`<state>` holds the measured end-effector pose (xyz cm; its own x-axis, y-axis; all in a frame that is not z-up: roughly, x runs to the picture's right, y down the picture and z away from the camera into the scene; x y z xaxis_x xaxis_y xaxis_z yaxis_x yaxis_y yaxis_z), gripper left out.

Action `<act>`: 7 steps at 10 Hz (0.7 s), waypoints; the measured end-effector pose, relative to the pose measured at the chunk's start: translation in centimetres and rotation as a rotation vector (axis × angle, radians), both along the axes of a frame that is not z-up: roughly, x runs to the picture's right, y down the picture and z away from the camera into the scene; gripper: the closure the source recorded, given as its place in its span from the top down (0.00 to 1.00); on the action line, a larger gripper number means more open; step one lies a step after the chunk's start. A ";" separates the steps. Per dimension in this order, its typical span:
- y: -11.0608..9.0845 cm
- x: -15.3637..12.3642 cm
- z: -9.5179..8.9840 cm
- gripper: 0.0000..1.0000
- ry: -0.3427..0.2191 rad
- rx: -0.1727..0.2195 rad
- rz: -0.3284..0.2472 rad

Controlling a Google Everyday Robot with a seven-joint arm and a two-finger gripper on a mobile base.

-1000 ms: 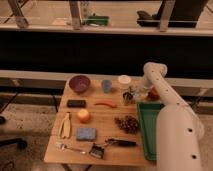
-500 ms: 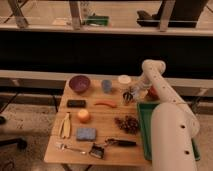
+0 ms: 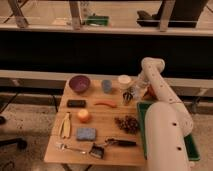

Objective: Place towel in metal cup

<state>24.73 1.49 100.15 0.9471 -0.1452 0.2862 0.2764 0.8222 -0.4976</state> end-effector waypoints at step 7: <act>0.9 0.4 0.3 0.37 -0.004 -0.030 0.015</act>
